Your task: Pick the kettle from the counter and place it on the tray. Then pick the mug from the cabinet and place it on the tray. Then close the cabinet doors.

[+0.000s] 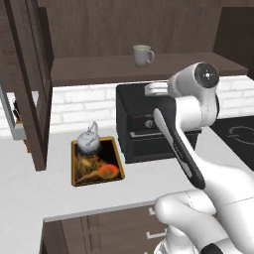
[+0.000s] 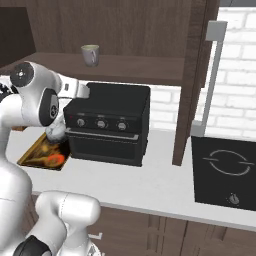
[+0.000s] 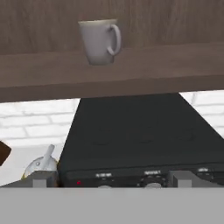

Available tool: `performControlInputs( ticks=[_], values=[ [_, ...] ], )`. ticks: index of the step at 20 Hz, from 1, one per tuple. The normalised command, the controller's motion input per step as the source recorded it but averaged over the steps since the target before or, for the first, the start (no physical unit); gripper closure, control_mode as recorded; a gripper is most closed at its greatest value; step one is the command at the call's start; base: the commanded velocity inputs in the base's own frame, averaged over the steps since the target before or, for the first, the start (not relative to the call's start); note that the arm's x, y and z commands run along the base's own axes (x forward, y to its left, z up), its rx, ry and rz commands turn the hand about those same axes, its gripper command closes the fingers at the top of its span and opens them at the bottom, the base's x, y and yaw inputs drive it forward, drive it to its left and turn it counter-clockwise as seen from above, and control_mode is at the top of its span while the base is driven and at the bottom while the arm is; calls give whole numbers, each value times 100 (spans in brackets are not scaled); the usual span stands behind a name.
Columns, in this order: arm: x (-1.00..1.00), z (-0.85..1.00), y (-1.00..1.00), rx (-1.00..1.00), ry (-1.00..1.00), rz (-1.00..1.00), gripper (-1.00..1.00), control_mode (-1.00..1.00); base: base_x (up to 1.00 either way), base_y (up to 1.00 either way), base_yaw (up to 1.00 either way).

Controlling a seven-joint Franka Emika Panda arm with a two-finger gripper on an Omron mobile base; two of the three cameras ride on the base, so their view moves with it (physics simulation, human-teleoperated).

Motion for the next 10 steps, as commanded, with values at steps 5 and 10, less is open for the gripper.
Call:
performControlInputs(
  ticks=[5, 10],
  values=[
    [10, 79, -30, -8, -25, 11, -100, -100, 0, 0, 0],
    [6, 21, -1, 0, -2, 3, -100, -100, 0, 0, 0]
  ],
)
